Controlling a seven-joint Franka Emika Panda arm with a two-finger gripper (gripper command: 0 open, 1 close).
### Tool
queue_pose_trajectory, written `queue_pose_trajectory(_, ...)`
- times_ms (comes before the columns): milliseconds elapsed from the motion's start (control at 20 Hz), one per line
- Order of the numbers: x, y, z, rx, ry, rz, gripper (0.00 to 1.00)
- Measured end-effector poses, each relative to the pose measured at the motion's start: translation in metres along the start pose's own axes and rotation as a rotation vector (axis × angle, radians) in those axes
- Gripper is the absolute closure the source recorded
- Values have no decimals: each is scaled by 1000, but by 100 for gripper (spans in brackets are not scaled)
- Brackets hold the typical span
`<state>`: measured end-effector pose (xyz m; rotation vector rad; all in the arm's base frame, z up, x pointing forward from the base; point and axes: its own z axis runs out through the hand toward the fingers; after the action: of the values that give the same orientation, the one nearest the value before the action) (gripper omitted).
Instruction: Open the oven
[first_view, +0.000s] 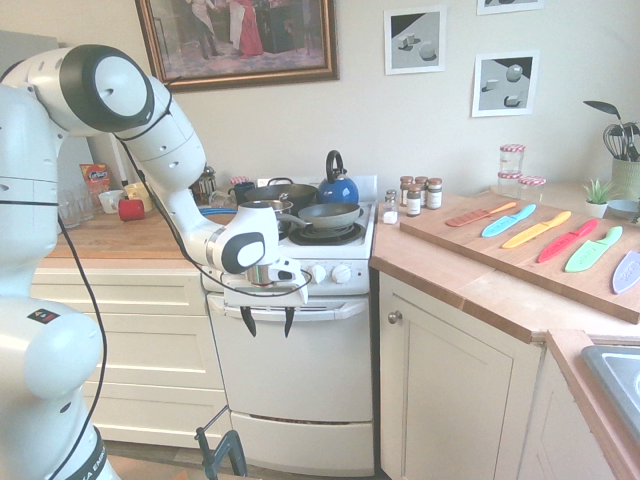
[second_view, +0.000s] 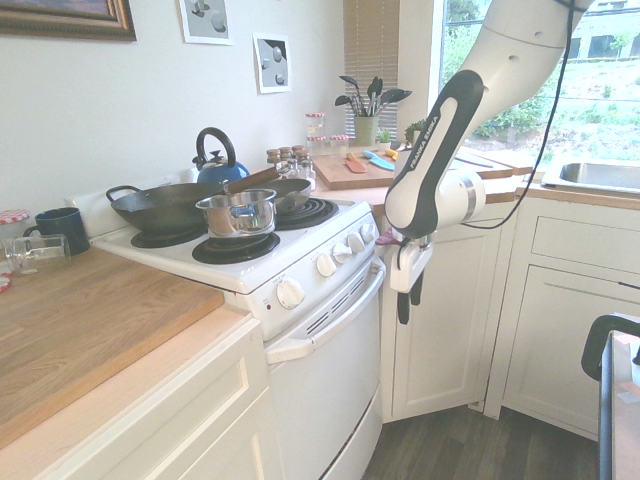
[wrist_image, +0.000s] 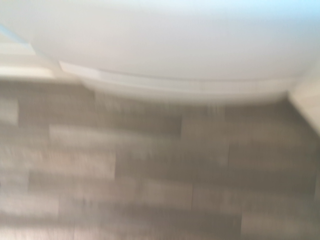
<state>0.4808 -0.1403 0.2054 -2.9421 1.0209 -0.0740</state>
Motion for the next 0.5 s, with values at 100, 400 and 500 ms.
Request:
queue_pose_trajectory(100,-2,-22,-26,26,24,-16,0)
queue_pose_trajectory(400,9,-57,-6,14,10,-41,0)
queue_pose_trajectory(500,20,-65,14,3,9,-47,0)
